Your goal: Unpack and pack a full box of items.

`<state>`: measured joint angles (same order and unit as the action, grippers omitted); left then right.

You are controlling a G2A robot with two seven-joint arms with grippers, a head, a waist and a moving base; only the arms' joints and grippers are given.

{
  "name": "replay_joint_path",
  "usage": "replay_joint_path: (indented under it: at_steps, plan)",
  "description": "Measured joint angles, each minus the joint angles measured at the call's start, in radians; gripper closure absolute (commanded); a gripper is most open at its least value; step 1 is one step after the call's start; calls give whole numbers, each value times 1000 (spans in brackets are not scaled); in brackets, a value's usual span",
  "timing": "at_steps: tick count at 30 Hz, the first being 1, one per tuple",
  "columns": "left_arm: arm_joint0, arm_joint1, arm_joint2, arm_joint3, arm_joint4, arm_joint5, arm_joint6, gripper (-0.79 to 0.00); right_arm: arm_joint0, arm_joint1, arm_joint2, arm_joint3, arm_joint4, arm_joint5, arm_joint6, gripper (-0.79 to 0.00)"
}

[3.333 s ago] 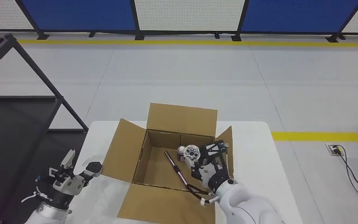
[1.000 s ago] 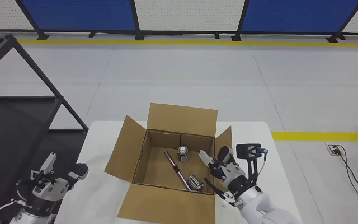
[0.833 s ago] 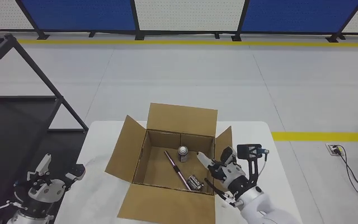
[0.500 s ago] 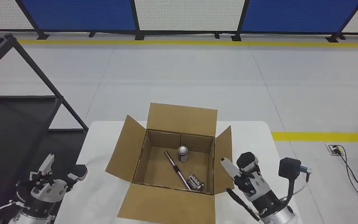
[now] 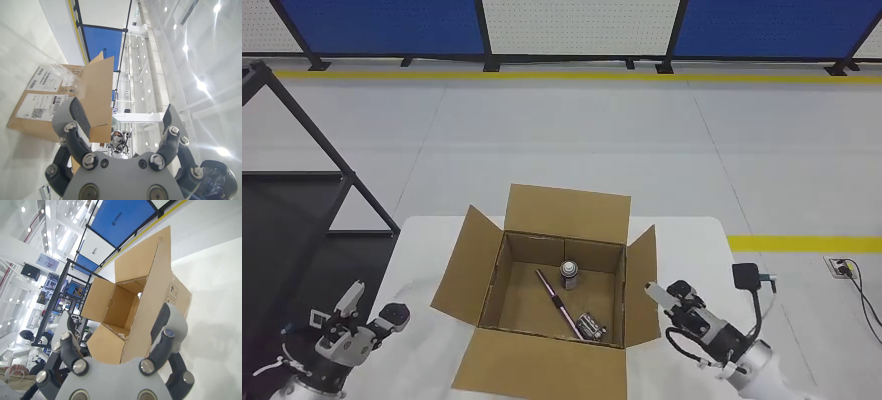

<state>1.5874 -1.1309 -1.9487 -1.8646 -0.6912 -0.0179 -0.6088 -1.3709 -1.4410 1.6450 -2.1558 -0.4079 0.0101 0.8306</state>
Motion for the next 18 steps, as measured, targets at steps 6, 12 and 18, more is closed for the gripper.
replay_joint_path:
  at_steps: [6,12,18]
  plan:
    - [-16,-6,43,-21,-17,6,65,-785,66,8,-84,64,7,-11,33,-785]
    - [-44,-8,115,-58,46,6,97,-785,141,8,-200,133,-28,4,-11,-785]
    - [-81,-11,171,-78,78,20,134,-785,202,4,-283,215,-28,23,-72,-785]
